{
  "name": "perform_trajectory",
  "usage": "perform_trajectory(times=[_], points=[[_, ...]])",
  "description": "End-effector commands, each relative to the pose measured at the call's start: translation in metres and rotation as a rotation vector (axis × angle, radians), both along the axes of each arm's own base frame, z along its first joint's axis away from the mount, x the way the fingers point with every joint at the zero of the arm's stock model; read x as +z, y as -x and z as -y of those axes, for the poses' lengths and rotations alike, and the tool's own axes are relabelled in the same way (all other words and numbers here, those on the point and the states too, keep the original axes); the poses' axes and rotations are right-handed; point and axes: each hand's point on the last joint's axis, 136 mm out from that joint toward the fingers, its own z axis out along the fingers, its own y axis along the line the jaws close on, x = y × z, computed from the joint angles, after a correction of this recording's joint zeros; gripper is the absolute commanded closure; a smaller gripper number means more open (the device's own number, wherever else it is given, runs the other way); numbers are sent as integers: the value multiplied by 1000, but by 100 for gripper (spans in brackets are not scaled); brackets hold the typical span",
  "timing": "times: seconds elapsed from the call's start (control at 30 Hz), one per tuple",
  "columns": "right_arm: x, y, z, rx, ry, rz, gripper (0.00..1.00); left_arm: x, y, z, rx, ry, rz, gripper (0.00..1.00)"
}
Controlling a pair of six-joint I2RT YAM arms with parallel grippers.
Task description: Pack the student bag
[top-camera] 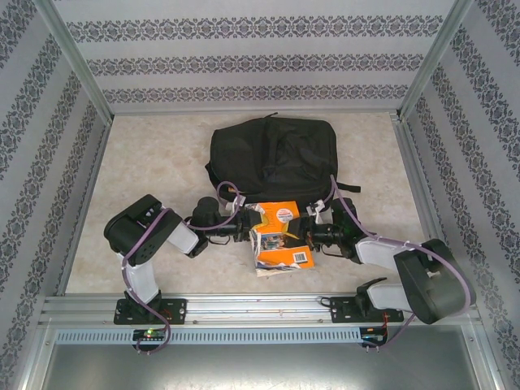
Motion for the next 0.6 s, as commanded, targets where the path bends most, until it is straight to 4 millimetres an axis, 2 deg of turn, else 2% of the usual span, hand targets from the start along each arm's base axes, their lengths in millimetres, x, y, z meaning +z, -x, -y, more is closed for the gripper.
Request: perform_trajectory(times=[0.0,0.03,0.1,0.17,0.3,0.37,0.47,0.57], points=[[32,-8,2,-31,-54,90,72,31,2,-1,-31,52,107,62],[36,-8,4,-43,-47,106,80,29,4,-3,-33,29,110,59],[47,-8,9,-56,-30,142,93,24,3,-9,-24,-26,109,44],[60,-8,12,-62,-29,180,100,23,3,-17,-18,-75,121,33],[91,-12,16,-112,-76,230,100,26,4,-32,3,-186,141,20],[103,-15,18,-153,-104,240,100,40,3,-38,28,-212,175,16],[152,-24,20,-229,-173,324,100,64,2,-46,86,-215,203,13],[188,-33,33,-370,-203,385,100,88,-1,-55,164,-204,211,12]])
